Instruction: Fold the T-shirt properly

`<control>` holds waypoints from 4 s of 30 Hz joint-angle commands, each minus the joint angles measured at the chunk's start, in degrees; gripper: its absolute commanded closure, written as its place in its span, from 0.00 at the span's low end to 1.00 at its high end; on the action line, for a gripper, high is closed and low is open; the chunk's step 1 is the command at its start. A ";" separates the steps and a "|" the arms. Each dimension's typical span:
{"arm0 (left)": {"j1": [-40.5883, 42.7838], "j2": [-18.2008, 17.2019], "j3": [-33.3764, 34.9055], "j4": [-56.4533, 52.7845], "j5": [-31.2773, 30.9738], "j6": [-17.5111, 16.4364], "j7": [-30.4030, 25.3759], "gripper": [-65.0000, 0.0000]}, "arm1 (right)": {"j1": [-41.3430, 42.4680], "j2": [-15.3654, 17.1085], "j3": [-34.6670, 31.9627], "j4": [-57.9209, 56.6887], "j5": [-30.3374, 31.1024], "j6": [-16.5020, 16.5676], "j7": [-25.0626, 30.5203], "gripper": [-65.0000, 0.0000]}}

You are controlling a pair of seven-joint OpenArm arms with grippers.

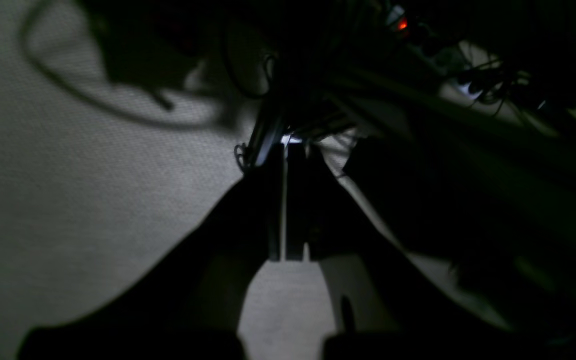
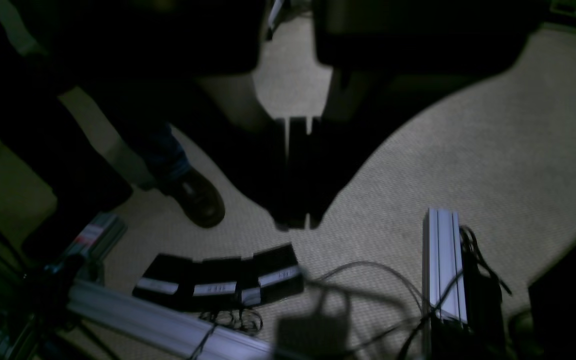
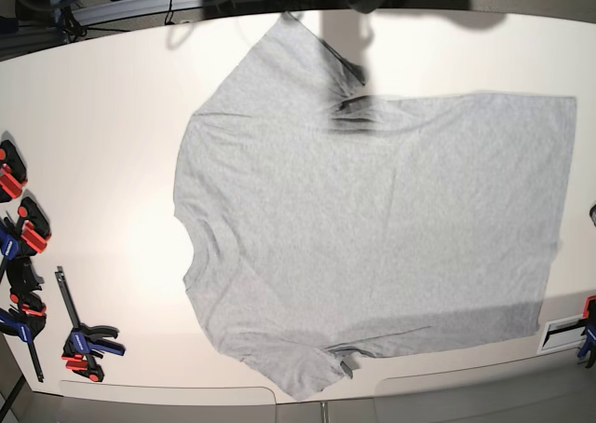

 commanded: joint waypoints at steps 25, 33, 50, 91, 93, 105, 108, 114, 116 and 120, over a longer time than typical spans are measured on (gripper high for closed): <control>36.79 -12.59 0.02 50.97 -4.76 -17.70 -0.68 1.00 | -38.49 4.55 -0.04 50.90 -0.24 -10.69 0.74 1.00; 40.48 -14.14 -0.07 62.58 -9.25 -18.32 7.08 1.00 | -50.14 11.43 -0.02 67.34 -0.39 -15.91 0.70 1.00; 39.82 -14.14 -0.07 66.53 -9.20 -18.32 7.48 1.00 | -59.21 17.20 21.27 98.14 7.52 -23.10 2.16 1.00; 35.36 -13.97 -0.07 66.53 -9.03 -18.32 5.29 1.00 | -34.51 -13.36 39.93 90.55 67.08 20.70 -16.83 0.68; 35.39 -13.99 -0.07 66.53 -9.03 -18.32 5.29 1.00 | -34.51 -13.36 39.93 90.55 67.65 20.70 -18.25 0.67; 34.25 -13.97 -0.07 66.53 -9.03 -18.32 5.31 1.00 | -34.51 -13.36 34.60 88.52 63.28 17.09 -20.57 0.67; 34.07 -13.97 -0.07 66.53 -9.03 -18.32 5.31 1.00 | -34.36 -13.36 32.41 85.50 63.21 17.03 -18.95 0.67; 33.77 -13.97 -0.07 66.53 -9.03 -18.32 5.31 1.00 | -32.17 -13.36 31.41 80.63 63.23 17.03 -18.99 0.67; 33.79 -13.97 -0.07 66.53 -9.03 -18.32 5.31 1.00 | -31.47 -13.36 31.41 79.12 63.25 17.05 -19.04 0.67; 33.62 -13.97 -0.07 66.53 -9.05 -18.32 5.31 1.00 | -30.32 -13.36 31.34 75.67 63.45 17.05 -19.02 0.67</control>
